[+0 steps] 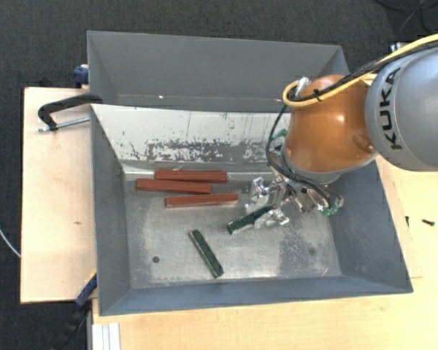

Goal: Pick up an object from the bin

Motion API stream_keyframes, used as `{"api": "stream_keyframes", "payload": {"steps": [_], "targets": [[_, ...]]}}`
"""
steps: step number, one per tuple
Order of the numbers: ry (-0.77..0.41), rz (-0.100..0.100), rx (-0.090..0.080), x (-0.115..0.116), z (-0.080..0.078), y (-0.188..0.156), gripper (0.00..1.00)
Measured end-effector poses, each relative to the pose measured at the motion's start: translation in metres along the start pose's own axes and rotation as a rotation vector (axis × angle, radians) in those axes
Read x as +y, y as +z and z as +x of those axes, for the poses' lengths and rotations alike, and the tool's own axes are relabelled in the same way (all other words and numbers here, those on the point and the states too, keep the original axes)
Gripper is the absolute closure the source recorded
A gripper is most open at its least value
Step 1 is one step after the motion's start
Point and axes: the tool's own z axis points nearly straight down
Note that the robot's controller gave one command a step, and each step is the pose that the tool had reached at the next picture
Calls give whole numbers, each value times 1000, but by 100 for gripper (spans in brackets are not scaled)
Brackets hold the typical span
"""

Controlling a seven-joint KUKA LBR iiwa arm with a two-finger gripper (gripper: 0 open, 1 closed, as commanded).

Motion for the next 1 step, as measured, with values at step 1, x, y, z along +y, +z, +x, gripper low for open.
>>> {"api": "stream_keyframes", "payload": {"steps": [1], "targets": [[-12, 0, 1, -4, 5, -104, 100]]}}
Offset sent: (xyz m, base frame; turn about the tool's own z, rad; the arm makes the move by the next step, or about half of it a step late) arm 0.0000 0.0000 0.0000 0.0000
